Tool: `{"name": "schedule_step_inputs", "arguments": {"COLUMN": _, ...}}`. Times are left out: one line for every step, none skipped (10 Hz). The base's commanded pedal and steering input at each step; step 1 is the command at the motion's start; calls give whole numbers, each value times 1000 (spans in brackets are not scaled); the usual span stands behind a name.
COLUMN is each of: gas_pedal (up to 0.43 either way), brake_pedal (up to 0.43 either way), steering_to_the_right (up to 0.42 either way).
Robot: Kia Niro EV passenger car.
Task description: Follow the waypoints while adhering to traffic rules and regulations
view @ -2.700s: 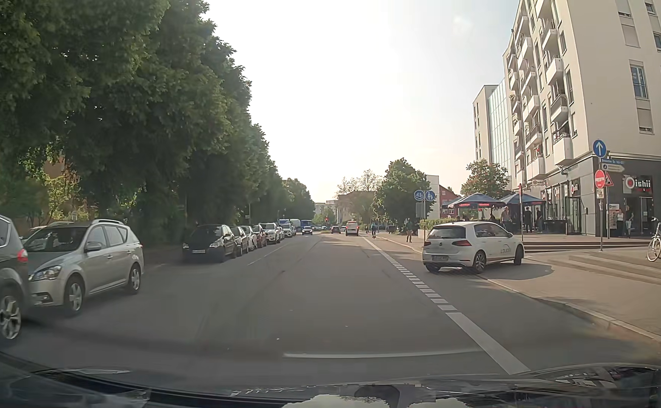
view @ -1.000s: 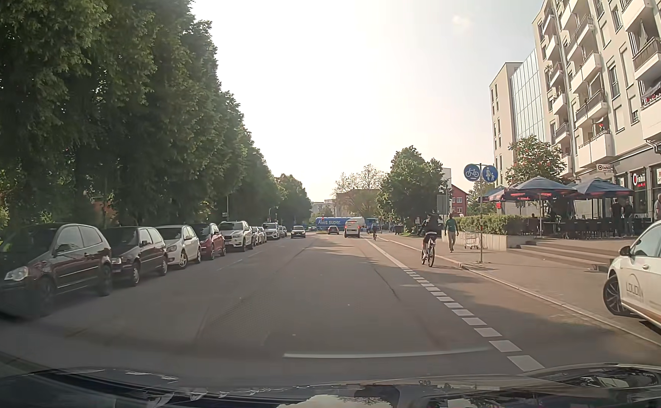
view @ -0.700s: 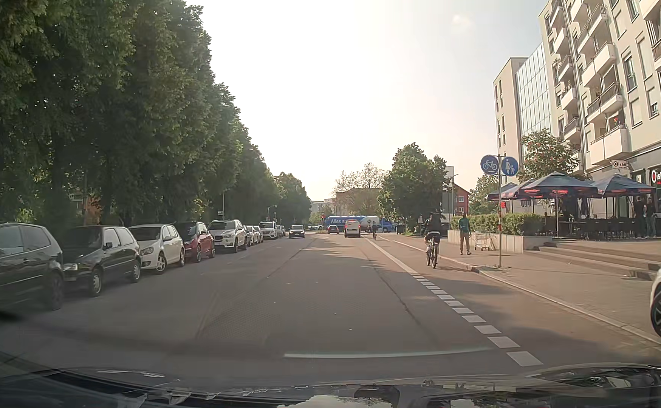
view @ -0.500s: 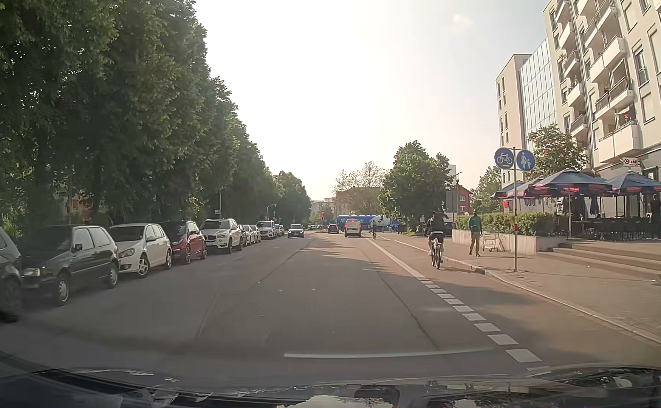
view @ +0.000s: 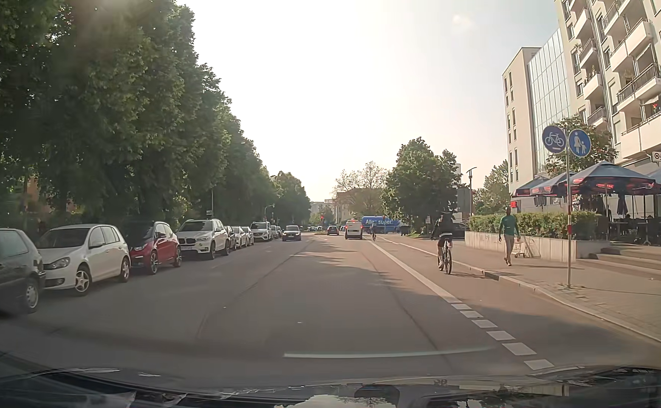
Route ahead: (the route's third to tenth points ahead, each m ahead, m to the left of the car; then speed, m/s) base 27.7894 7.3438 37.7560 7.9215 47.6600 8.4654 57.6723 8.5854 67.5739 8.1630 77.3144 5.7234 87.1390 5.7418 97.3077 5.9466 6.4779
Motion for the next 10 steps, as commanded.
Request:
{"name": "schedule_step_inputs", "arguments": {"gas_pedal": 59, "brake_pedal": 0, "steering_to_the_right": -1}}
{"name": "schedule_step_inputs", "arguments": {"gas_pedal": 59, "brake_pedal": 0, "steering_to_the_right": 0}}
{"name": "schedule_step_inputs", "arguments": {"gas_pedal": 59, "brake_pedal": 0, "steering_to_the_right": -1}}
{"name": "schedule_step_inputs", "arguments": {"gas_pedal": 59, "brake_pedal": 0, "steering_to_the_right": -1}}
{"name": "schedule_step_inputs", "arguments": {"gas_pedal": 59, "brake_pedal": 0, "steering_to_the_right": -2}}
{"name": "schedule_step_inputs", "arguments": {"gas_pedal": 59, "brake_pedal": 0, "steering_to_the_right": -1}}
{"name": "schedule_step_inputs", "arguments": {"gas_pedal": 59, "brake_pedal": 0, "steering_to_the_right": -2}}
{"name": "schedule_step_inputs", "arguments": {"gas_pedal": 59, "brake_pedal": 0, "steering_to_the_right": -3}}
{"name": "schedule_step_inputs", "arguments": {"gas_pedal": 59, "brake_pedal": 0, "steering_to_the_right": -4}}
{"name": "schedule_step_inputs", "arguments": {"gas_pedal": 67, "brake_pedal": 0, "steering_to_the_right": -6}}
